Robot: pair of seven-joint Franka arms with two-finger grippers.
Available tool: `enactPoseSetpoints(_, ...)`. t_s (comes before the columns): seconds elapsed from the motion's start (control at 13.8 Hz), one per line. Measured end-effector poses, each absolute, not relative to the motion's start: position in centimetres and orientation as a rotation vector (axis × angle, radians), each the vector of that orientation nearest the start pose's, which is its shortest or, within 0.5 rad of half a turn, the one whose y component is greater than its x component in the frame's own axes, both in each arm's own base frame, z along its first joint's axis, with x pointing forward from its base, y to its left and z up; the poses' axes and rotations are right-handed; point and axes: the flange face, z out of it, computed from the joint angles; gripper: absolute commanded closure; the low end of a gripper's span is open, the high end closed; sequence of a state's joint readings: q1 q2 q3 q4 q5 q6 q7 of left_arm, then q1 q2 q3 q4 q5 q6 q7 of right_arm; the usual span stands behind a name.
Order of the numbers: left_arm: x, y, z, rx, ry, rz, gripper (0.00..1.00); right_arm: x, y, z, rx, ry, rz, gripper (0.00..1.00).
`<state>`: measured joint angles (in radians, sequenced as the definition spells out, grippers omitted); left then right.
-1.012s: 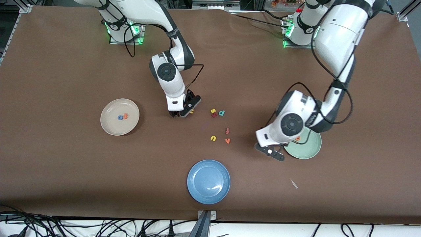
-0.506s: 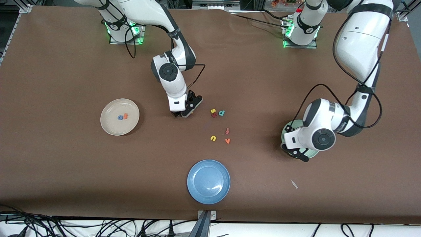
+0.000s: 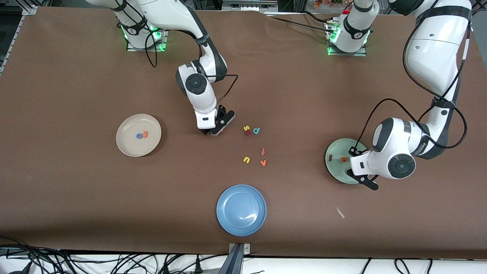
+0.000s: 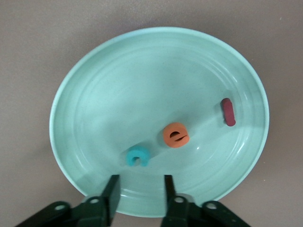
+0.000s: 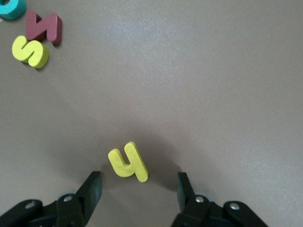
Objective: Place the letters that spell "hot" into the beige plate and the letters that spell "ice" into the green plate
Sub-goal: 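Grasp the yellow h with the right gripper while the left gripper returns to rest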
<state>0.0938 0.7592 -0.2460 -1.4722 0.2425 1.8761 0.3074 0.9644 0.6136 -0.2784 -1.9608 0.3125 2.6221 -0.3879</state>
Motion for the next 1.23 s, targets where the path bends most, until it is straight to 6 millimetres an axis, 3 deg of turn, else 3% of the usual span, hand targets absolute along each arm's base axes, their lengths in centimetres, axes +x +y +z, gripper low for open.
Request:
enactPoseSetpoints(0.29,67.6,-8.1,22.1,-2.974,0.862,0.496,0.00,47.8,40.1,17.4,-2.817,-1.309,-0.131,0.30)
enactPoseSetpoints(0.51,68.1,-10.4,26.1,-2.977,0.896,0.410,0.00,47.8,40.1,17.3,-2.817,-1.310,-0.131,0.42)
enactPoseSetpoints(0.65,68.1,-11.4,31.1,-2.973,0.875,0.357,0.00,47.9,40.2,17.4,-2.817,-1.309,-0.136,0.52)
enactPoseSetpoints(0.94,67.3,-11.0,44.2,-3.023,0.725,0.196,0.00,48.1,40.5,17.7,-2.812,-1.312,-0.151,0.88)
enactPoseSetpoints(1.08,66.4,-10.1,50.0,-3.017,0.666,0.141,0.00,48.1,40.6,17.7,-2.811,-1.312,-0.152,0.95)
enactPoseSetpoints(1.23,66.1,-7.7,54.1,-3.024,0.601,0.093,0.00,48.1,40.6,17.7,-2.810,-1.313,-0.152,0.99)
